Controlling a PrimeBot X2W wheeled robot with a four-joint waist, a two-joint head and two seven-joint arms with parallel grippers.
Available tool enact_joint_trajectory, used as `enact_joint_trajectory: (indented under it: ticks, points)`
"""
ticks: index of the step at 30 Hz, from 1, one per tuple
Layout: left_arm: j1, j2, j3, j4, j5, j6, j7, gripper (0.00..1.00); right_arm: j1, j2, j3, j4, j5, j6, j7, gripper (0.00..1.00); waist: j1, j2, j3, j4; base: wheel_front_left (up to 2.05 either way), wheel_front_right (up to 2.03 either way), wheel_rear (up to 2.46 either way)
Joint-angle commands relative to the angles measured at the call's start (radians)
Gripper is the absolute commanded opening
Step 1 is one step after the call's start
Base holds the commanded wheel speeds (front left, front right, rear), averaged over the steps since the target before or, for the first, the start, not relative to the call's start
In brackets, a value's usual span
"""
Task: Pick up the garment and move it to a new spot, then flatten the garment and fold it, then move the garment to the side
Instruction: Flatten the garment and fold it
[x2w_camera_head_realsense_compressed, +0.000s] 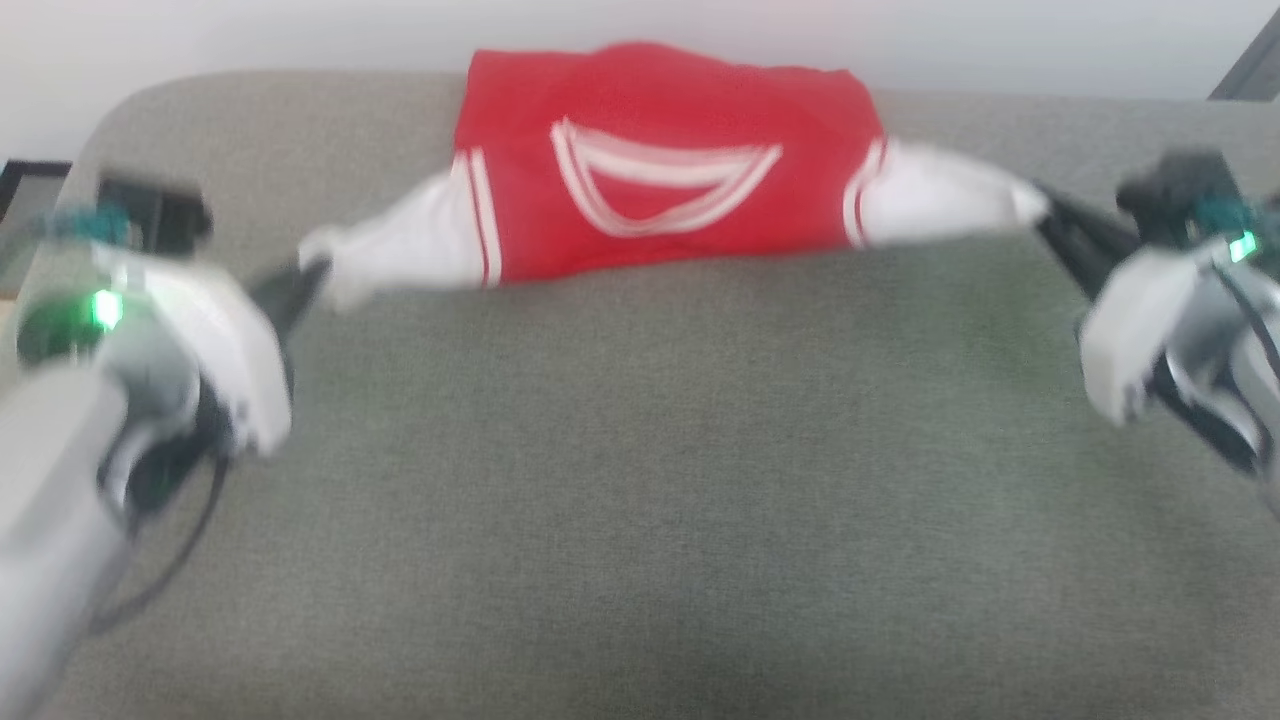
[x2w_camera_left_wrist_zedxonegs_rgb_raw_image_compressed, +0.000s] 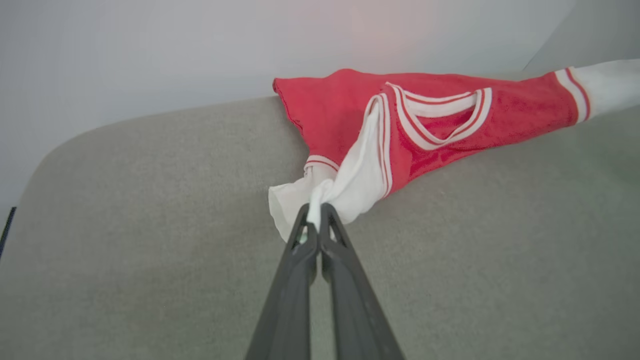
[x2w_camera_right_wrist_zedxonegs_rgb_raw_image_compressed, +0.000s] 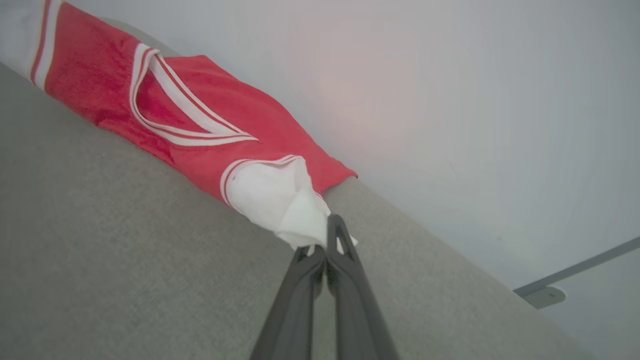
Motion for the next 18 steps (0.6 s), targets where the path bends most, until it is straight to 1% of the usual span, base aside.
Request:
enact_joint_trajectory:
  ticks: [1, 2, 4, 9, 12, 15, 16, 18]
  points:
    - [0.058, 0.033, 0.002, -0.058, -0.019, 0.023, 0.012, 0.0, 0.039, -0.044, 0.024, -0.054, 0.042, -0.002, 0.019, 0.0, -0.0001, 0.0, -0.02, -0.01, 0.0, 0.0, 0.0]
    - [0.103, 0.057, 0.002, -0.103, -0.036, 0.039, 0.022, 0.0, 0.067, -0.076, 0.049, -0.099, 0.075, -0.002, 0.037, 0.0, -0.0001, 0.0, -0.025, -0.013, 0.0, 0.0, 0.0]
    - [0.194, 0.111, 0.007, -0.197, -0.062, 0.085, 0.034, 0.0, 0.117, -0.14, 0.087, -0.185, 0.132, -0.002, 0.063, 0.0, -0.0001, 0.0, -0.033, -0.02, 0.0, 0.0, 0.0]
    - [0.408, 0.241, 0.003, -0.426, -0.118, 0.202, 0.042, 0.0, 0.226, -0.284, 0.159, -0.36, 0.215, -0.002, 0.091, 0.0, -0.0001, 0.0, -0.039, -0.032, 0.0, 0.0, 0.0]
    - [0.516, 0.3, -0.004, -0.515, -0.132, 0.27, 0.034, 0.0, 0.283, -0.361, 0.201, -0.426, 0.243, -0.002, 0.098, 0.0, -0.0001, 0.0, -0.039, -0.035, 0.0, 0.0, 0.0]
    - [0.601, 0.342, -0.014, -0.584, -0.156, 0.33, 0.036, 0.0, 0.33, -0.417, 0.239, -0.485, 0.281, -0.002, 0.115, 0.0, -0.0001, 0.0, -0.037, -0.037, 0.0, 0.0, 0.0]
    - [0.65, 0.362, -0.018, -0.615, -0.177, 0.366, 0.033, 0.0, 0.354, -0.452, 0.262, -0.518, 0.305, -0.002, 0.128, 0.0, -0.0001, 0.0, -0.034, -0.038, 0.0, 0.0, 0.0]
    - [0.691, 0.376, -0.023, -0.639, -0.185, 0.396, 0.028, 0.0, 0.376, -0.48, 0.285, -0.545, 0.332, -0.002, 0.144, 0.0, -0.0001, 0.0, -0.03, -0.039, 0.0, 0.0, 0.0]
